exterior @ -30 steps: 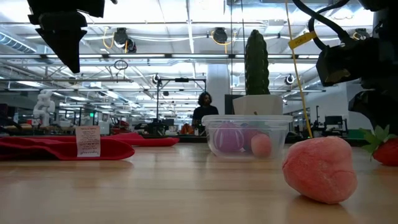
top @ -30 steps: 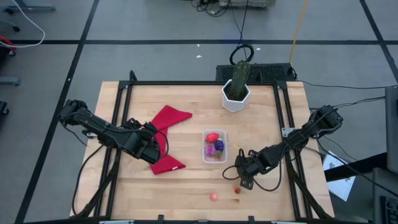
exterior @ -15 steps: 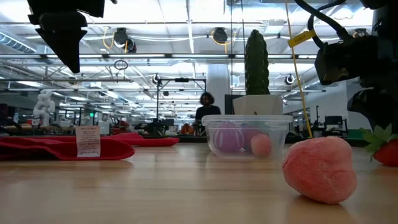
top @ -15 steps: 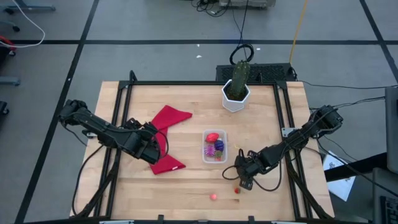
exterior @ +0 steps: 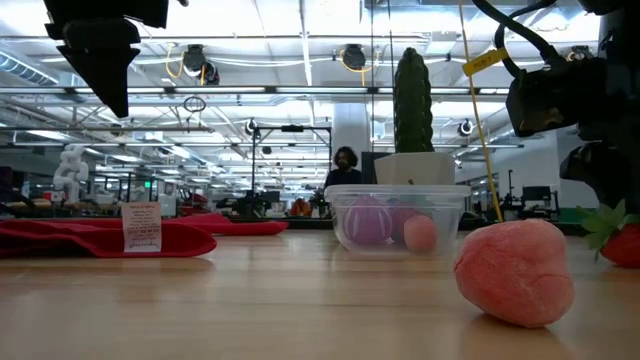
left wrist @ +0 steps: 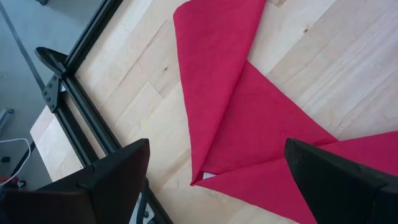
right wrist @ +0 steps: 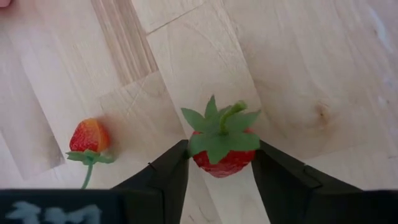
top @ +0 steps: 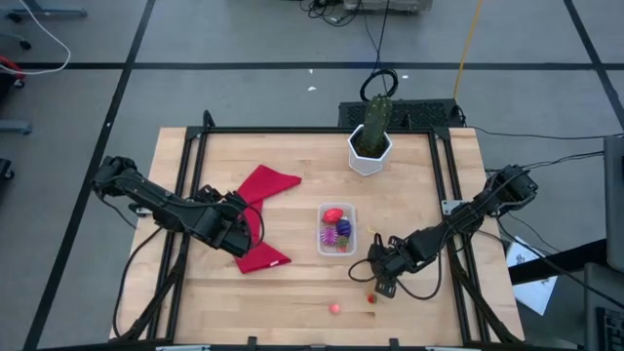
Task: Pick and placing Produce into tupperware
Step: Put the top red strawberry into the transparent bin
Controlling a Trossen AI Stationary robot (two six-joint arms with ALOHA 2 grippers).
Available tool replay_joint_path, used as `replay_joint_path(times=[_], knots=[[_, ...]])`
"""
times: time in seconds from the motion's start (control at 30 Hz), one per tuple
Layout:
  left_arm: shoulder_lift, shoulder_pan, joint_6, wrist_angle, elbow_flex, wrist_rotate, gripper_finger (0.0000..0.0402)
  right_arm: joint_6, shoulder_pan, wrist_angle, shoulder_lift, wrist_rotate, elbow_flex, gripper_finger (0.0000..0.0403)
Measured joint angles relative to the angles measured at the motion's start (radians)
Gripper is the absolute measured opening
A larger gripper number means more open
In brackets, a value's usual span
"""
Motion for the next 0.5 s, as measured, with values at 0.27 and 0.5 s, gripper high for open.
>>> replay_joint_path(times=[0.27,0.5], knots=[[0.0,0.0,0.0,0.0,0.0,0.0,0.0379,-0.004,0.0,0.0,0.0,0.0,0.0,0.0145],[0.0,0.0,0.0,0.0,0.0,0.0,0.0379,0.007,0.0,0.001,0.0,0.0,0.0,0.0144]])
